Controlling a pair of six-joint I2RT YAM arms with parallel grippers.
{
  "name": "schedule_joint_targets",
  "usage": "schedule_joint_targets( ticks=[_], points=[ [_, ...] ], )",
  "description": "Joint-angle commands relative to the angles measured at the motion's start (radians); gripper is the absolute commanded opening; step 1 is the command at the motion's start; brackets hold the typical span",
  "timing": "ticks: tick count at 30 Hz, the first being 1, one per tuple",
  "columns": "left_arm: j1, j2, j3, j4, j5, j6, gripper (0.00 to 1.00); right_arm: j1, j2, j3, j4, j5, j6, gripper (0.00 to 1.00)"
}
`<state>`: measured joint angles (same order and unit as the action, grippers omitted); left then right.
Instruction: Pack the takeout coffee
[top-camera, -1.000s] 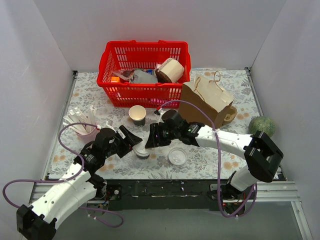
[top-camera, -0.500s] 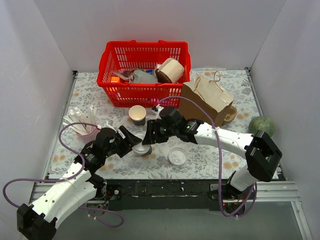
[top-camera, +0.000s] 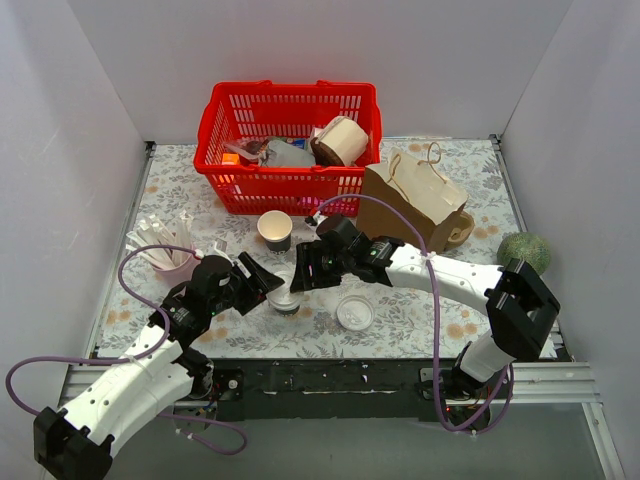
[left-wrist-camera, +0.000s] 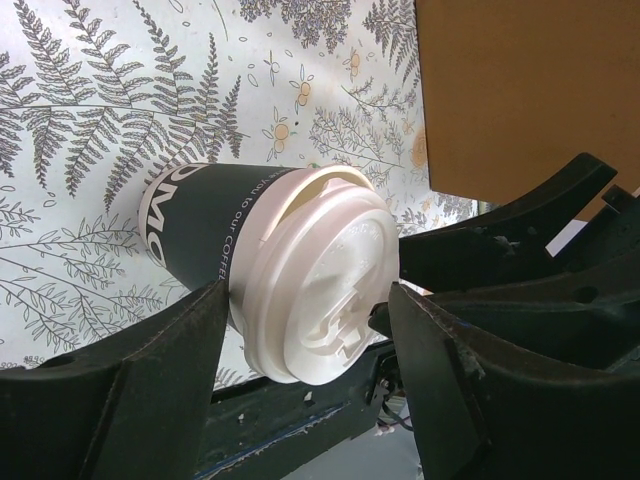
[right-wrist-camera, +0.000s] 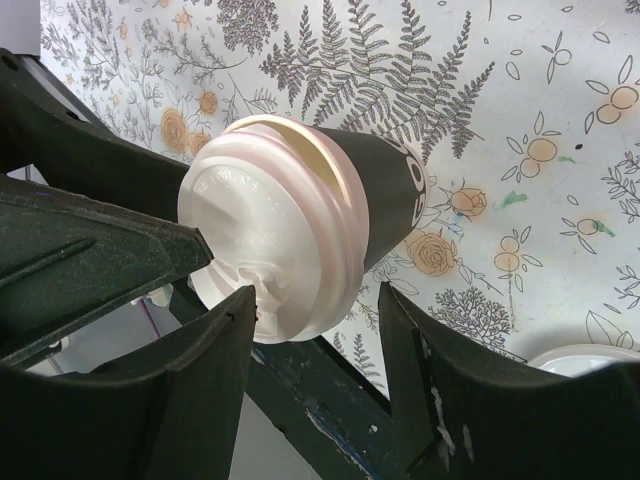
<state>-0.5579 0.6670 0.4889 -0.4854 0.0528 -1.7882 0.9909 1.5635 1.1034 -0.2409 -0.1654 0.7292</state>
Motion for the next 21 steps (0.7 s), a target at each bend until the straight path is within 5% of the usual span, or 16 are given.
schedule_joint_targets(
  ticks=[1,21],
  points=[
    [0.006,0.005,0.024,0.001,-0.010,0.009,0.63,0.008,-0.010,0.038,0.011,0.015,-0.014,0.60],
    [0.024,0.059,0.008,-0.002,-0.091,-0.002,0.68,-0.012,0.090,0.069,0.097,0.037,-0.004,0.67]
  ],
)
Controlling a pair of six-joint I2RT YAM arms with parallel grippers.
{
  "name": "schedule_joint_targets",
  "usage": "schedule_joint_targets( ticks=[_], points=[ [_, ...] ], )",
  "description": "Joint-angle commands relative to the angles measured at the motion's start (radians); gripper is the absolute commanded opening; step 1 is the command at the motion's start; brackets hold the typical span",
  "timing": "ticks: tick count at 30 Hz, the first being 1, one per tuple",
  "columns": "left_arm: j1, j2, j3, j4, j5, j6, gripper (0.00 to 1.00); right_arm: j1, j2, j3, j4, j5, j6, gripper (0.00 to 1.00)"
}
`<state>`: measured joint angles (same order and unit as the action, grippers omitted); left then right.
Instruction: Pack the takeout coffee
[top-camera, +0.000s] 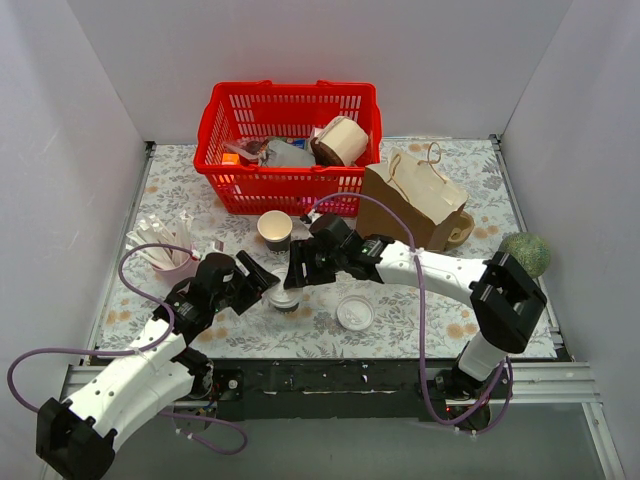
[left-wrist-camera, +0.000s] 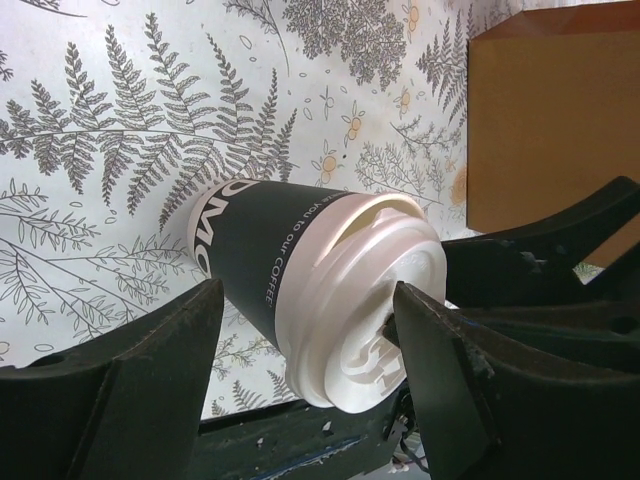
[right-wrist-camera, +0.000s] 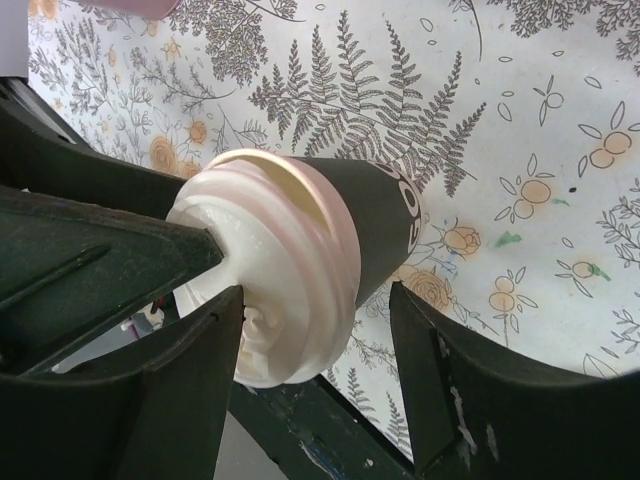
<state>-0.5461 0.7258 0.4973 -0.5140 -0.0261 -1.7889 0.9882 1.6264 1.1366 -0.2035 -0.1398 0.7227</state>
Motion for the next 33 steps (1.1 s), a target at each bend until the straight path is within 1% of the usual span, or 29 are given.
schedule_joint_targets(
  ticks=[1,3,7,9,11,15,16,17,20,23,24,27,28,33],
  points=[
    [0.017,0.001,-0.003,0.031,-0.006,-0.004,0.68,-0.010,0.033,0.034,0.064,0.005,0.004,0.67],
    [0.021,0.006,-0.022,0.045,-0.001,-0.007,0.66,-0.013,0.047,0.029,0.065,0.008,0.006,0.66],
    [0.044,0.011,-0.042,0.049,0.003,-0.015,0.55,-0.020,0.062,0.019,0.044,0.002,0.007,0.65],
    [0.052,0.015,-0.051,0.040,-0.005,-0.018,0.53,-0.023,0.059,0.011,0.032,0.000,0.007,0.65],
    [0.067,0.026,-0.055,0.025,-0.012,-0.024,0.49,-0.026,0.056,0.000,0.016,0.002,0.003,0.65],
    [0.095,0.050,-0.086,0.043,0.025,-0.024,0.43,-0.037,0.052,-0.021,0.007,-0.003,-0.003,0.64],
    [0.106,0.053,-0.098,0.045,0.056,-0.027,0.42,-0.040,0.052,-0.023,0.006,-0.007,-0.003,0.64],
    [0.110,0.061,-0.103,0.048,0.064,-0.029,0.38,-0.042,0.052,-0.024,0.003,-0.007,-0.003,0.64],
    [0.118,0.061,-0.117,0.052,0.103,-0.029,0.36,-0.051,0.050,-0.026,-0.004,-0.007,-0.009,0.64],
    [0.118,0.021,-0.126,0.065,0.135,-0.021,0.45,-0.062,0.047,-0.023,0.004,-0.015,-0.016,0.64],
    [0.118,0.008,-0.125,0.065,0.138,-0.018,0.52,-0.063,0.049,-0.018,0.006,-0.018,-0.022,0.64],
    [0.117,-0.026,-0.097,0.072,0.153,0.006,0.64,-0.066,0.044,0.003,0.018,-0.035,-0.025,0.64],
    [0.118,-0.025,-0.088,0.072,0.156,0.017,0.72,-0.066,0.046,0.009,0.022,-0.040,-0.032,0.64],
    [0.117,-0.002,-0.022,0.078,0.172,0.074,0.87,-0.074,0.047,0.051,0.004,-0.035,-0.049,0.64]
  ],
)
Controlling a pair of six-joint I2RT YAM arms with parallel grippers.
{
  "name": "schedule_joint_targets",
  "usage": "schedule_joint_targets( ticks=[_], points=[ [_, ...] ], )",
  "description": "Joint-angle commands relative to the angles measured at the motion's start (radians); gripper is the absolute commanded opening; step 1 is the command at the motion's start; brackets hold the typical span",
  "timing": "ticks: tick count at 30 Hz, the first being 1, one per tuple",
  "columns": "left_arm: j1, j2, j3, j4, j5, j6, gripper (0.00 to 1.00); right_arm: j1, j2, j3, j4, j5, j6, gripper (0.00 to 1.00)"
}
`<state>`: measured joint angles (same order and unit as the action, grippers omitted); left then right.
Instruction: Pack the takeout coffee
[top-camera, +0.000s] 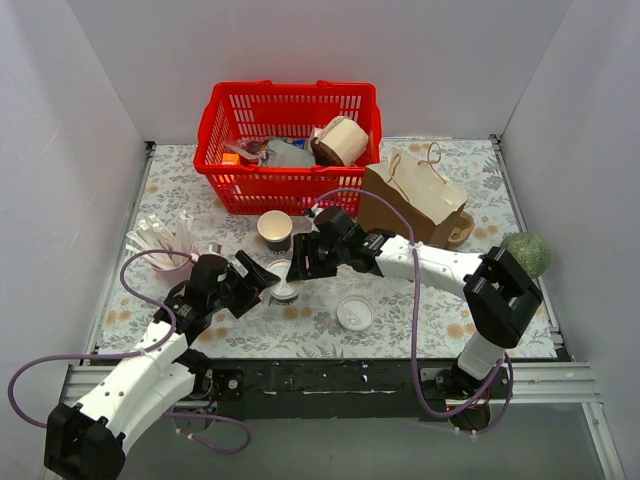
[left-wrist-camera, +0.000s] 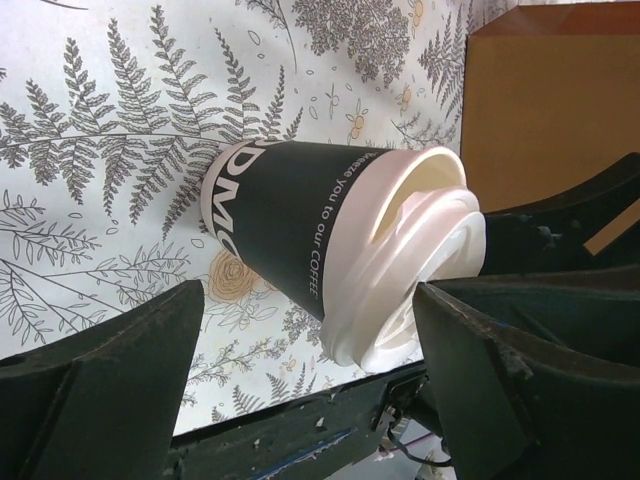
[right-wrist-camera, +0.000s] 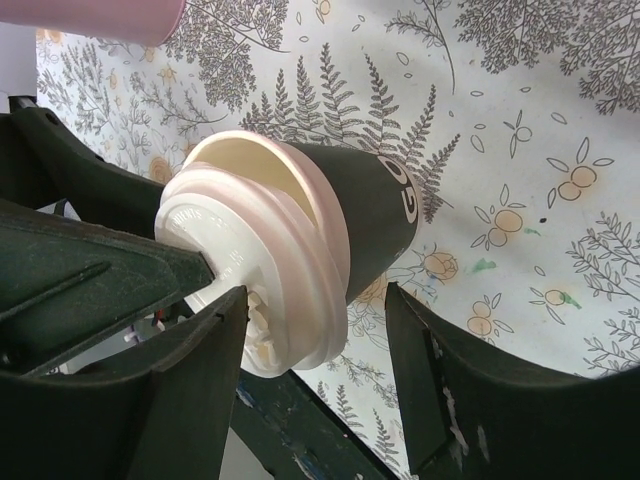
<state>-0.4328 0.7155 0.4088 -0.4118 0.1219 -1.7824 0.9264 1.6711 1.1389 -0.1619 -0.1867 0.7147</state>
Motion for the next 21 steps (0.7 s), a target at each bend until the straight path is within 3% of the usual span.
schedule_joint_targets(
  ticks=[1,5,12,21],
  points=[
    [0.005,0.009,0.071,-0.010,0.024,0.072,0.89,-0.014,0.001,0.051,-0.037,0.013,-0.043,0.64],
    [0.005,-0.005,0.088,0.030,0.036,0.098,0.96,-0.018,-0.013,0.050,-0.031,0.015,-0.050,0.64],
    [0.006,0.041,0.105,0.077,0.025,0.190,0.98,-0.031,-0.025,0.056,-0.002,0.041,-0.073,0.65],
    [0.022,0.125,0.116,0.254,0.042,0.248,0.98,-0.052,-0.024,0.065,0.015,-0.013,-0.072,0.65]
  ],
)
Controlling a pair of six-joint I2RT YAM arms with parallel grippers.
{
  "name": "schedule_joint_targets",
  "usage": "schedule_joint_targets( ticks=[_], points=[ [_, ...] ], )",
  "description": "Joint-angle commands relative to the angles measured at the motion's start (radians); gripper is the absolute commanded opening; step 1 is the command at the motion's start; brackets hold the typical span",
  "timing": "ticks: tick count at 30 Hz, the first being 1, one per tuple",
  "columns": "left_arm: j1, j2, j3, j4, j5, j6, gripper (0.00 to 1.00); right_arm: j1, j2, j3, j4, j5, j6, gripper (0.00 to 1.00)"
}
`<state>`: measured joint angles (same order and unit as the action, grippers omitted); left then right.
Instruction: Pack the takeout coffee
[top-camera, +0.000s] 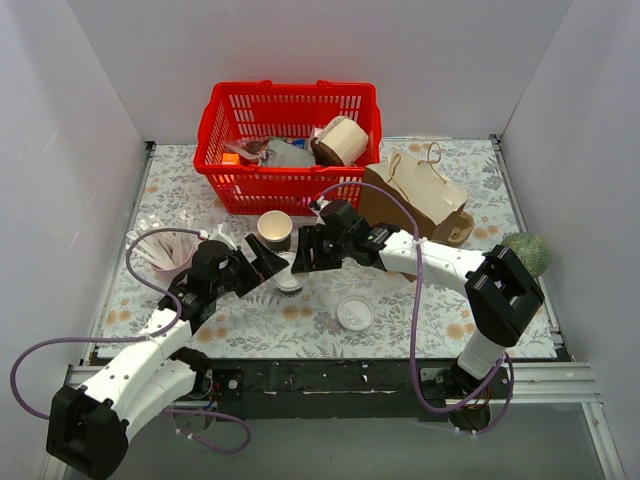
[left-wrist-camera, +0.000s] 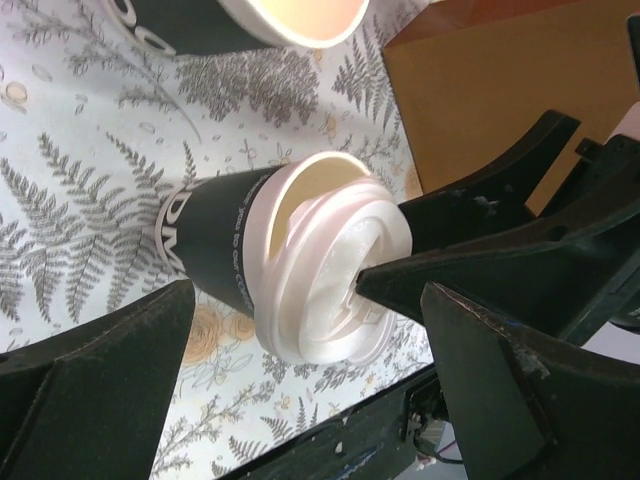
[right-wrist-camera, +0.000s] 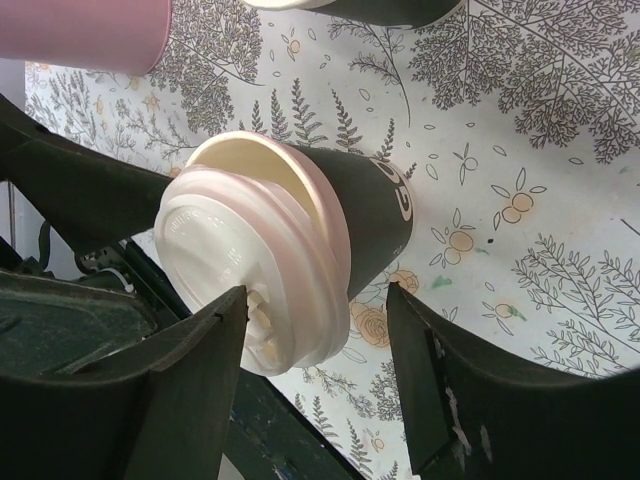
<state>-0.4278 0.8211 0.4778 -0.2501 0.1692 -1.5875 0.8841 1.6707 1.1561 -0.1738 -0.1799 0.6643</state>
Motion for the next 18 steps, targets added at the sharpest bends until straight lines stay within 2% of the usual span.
schedule_joint_targets(
  ticks=[1,9,18],
  points=[
    [0.024,0.030,0.053,0.103,-0.007,0.063,0.98,-0.010,-0.025,0.050,0.028,-0.032,-0.023,0.65],
    [0.063,0.136,0.082,0.172,0.049,0.095,0.98,-0.028,-0.037,0.048,0.053,-0.061,-0.003,0.71],
    [0.069,0.182,0.074,0.274,0.113,0.106,0.98,-0.030,-0.023,0.051,0.063,-0.072,0.009,0.70]
  ],
)
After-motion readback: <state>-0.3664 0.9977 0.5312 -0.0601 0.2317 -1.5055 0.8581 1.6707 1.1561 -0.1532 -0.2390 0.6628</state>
